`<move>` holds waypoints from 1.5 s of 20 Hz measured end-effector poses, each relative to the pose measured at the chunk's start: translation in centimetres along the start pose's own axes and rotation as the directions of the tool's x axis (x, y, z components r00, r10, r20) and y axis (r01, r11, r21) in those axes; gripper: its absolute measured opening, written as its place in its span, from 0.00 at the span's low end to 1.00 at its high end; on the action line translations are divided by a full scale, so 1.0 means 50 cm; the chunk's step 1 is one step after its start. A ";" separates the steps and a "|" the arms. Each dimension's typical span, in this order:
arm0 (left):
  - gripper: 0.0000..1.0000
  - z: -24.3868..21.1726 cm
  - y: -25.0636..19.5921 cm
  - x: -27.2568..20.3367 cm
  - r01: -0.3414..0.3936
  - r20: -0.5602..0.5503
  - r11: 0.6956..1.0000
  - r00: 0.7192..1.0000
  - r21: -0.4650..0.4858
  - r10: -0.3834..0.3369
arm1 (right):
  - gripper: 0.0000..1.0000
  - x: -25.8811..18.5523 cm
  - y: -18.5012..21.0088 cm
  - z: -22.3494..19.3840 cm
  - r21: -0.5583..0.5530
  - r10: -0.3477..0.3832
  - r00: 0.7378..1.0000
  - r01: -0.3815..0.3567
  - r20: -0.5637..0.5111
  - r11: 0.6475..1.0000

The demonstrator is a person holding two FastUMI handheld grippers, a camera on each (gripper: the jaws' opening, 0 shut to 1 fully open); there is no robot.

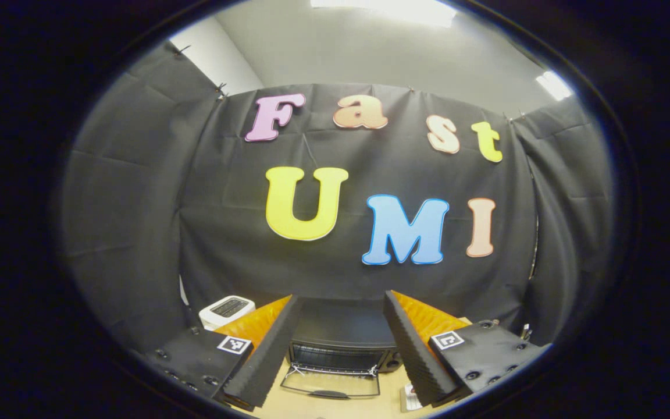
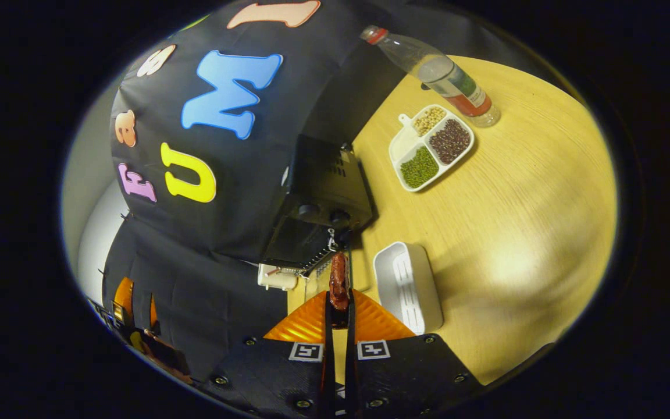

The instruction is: Open the electric oven with the left hand, put the food in, and close the electric oven.

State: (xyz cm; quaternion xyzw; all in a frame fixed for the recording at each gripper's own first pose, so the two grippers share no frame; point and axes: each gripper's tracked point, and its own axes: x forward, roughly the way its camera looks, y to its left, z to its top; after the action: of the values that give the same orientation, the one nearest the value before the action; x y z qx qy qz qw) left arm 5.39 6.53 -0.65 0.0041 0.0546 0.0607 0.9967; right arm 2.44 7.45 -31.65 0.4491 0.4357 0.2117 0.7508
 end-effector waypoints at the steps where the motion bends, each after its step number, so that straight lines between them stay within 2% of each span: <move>1: 0.90 0.000 0.013 0.001 0.005 0.002 1.000 1.000 -0.001 -0.005 | 0.07 0.001 0.028 -0.001 0.009 0.027 1.000 -0.027 0.009 1.000; 2: 1.00 0.002 0.028 0.002 0.009 0.004 1.000 1.000 -0.003 -0.009 | 0.07 0.004 0.053 -0.003 0.019 0.054 0.998 -0.054 0.017 0.998; 5: 1.00 -0.002 0.074 -0.002 0.014 0.002 1.000 1.000 -0.011 -0.014 | 0.07 0.028 0.118 -0.015 0.043 0.111 0.993 -0.113 0.036 0.993; 7: 0.90 0.001 0.113 -0.005 0.001 0.015 1.000 1.000 -0.001 -0.001 | 0.07 0.053 0.151 -0.025 0.046 0.129 0.991 -0.131 0.041 0.990; 11: 0.97 0.008 0.169 -0.014 0.005 0.022 1.000 1.000 -0.008 -0.005 | 0.07 0.115 0.187 -0.059 0.026 0.134 0.991 -0.135 0.017 0.991; 14: 0.97 0.021 0.213 -0.022 0.006 0.032 1.000 0.999 -0.004 -0.006 | 0.07 0.176 0.195 -0.077 0.022 0.114 0.993 -0.115 0.022 0.993; 15: 1.00 0.018 0.227 -0.023 0.008 0.030 1.000 1.000 0.002 -0.008 | 0.07 0.200 0.196 -0.079 0.031 0.106 0.994 -0.107 0.029 0.994; 22: 1.00 -0.015 0.308 -0.024 -0.002 -0.034 0.999 0.999 0.046 0.003 | 0.07 0.402 0.190 -0.066 0.138 0.025 0.993 -0.040 0.111 0.990; 27: 1.00 -0.043 0.368 -0.032 -0.044 -0.061 0.998 0.997 0.036 0.046 | 0.07 0.522 0.178 -0.062 0.171 -0.010 0.994 -0.009 0.107 0.985; 30: 1.00 -0.050 0.411 -0.030 -0.079 -0.078 0.996 0.994 0.034 0.081 | 0.07 0.560 0.164 -0.042 0.201 -0.027 0.989 -0.003 0.144 0.980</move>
State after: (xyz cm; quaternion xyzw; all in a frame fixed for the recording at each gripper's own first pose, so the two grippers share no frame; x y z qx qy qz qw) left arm 1.14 26.73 -2.65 0.0190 0.0950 0.1000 0.9903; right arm 16.12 32.52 -38.04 0.5343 0.4015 0.1288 0.7326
